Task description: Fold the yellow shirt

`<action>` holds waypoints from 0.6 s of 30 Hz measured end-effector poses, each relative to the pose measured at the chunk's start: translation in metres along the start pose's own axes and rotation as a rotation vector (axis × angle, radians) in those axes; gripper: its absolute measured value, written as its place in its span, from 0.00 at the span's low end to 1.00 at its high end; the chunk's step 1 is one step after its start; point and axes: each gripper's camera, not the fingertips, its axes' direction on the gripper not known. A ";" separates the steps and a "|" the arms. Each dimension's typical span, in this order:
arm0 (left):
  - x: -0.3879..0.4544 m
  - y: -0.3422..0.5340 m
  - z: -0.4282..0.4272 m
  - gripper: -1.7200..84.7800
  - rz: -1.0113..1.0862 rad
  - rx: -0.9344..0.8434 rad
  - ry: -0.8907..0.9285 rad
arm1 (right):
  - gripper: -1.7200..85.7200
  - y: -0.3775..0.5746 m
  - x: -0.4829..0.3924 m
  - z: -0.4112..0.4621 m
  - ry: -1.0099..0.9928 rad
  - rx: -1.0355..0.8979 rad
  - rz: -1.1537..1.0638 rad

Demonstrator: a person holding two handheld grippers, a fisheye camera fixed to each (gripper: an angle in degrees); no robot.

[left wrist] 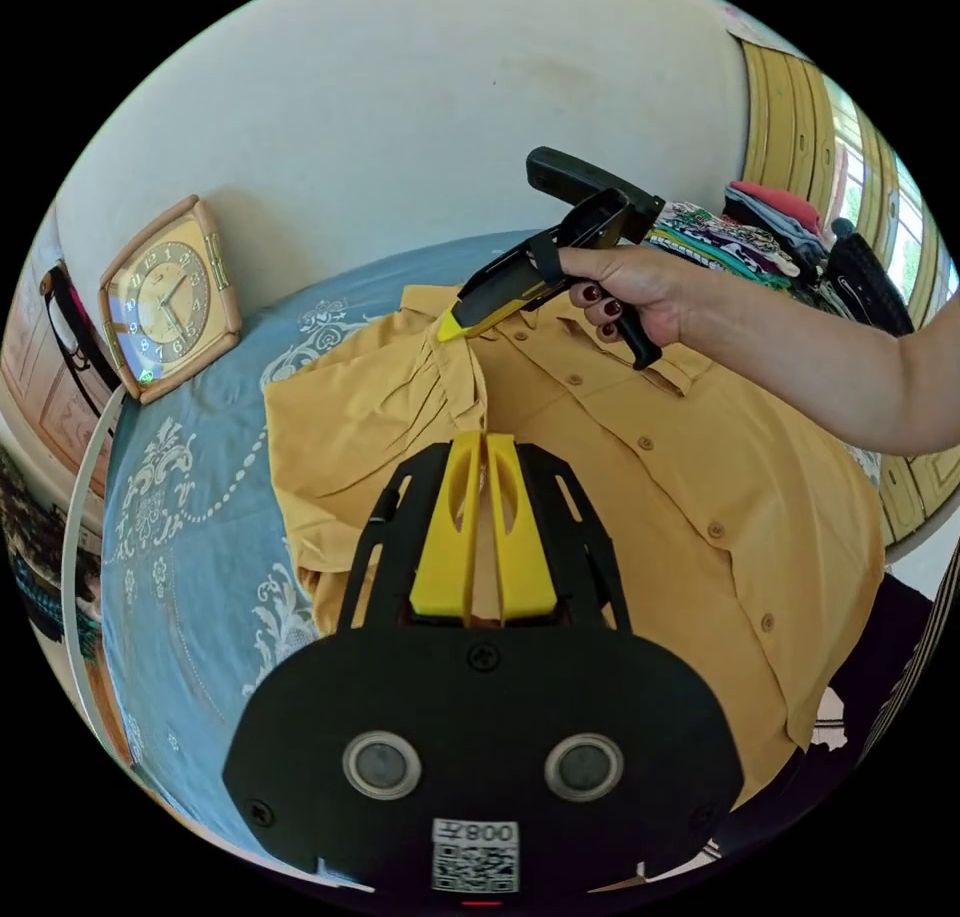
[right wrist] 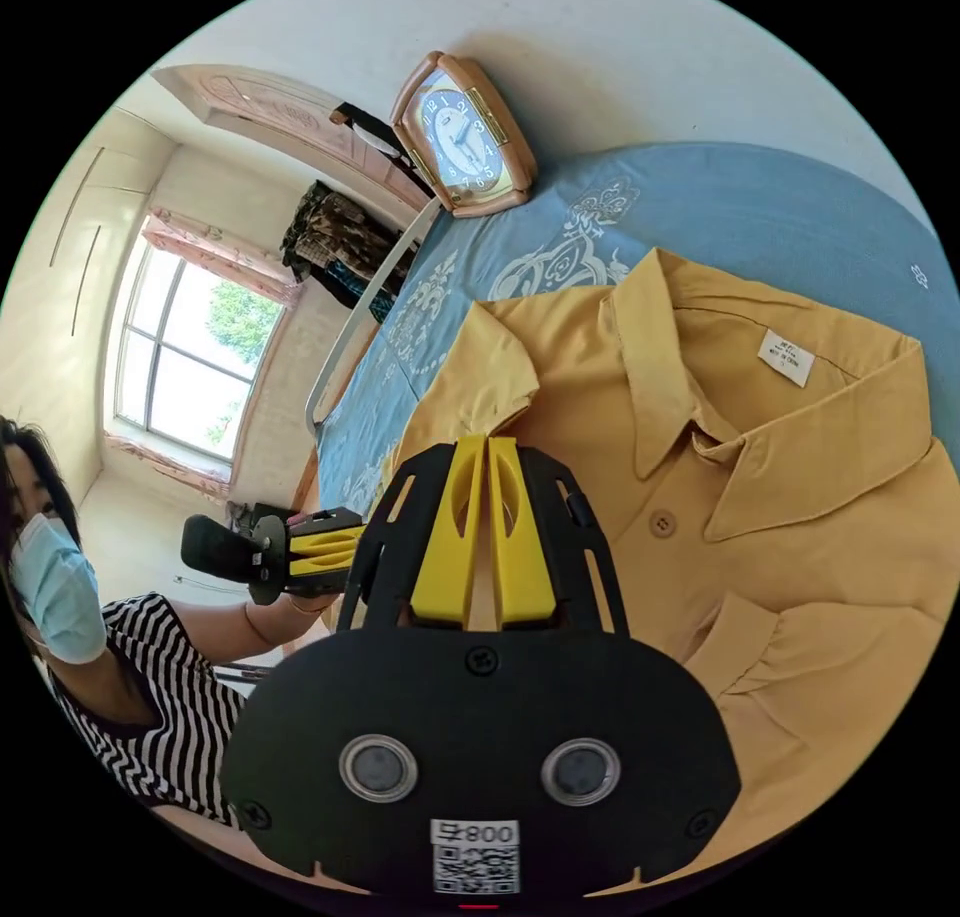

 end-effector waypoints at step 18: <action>-0.013 -0.021 0.012 0.09 -0.144 -0.064 0.086 | 0.02 0.012 -0.029 -0.013 0.240 0.045 -0.097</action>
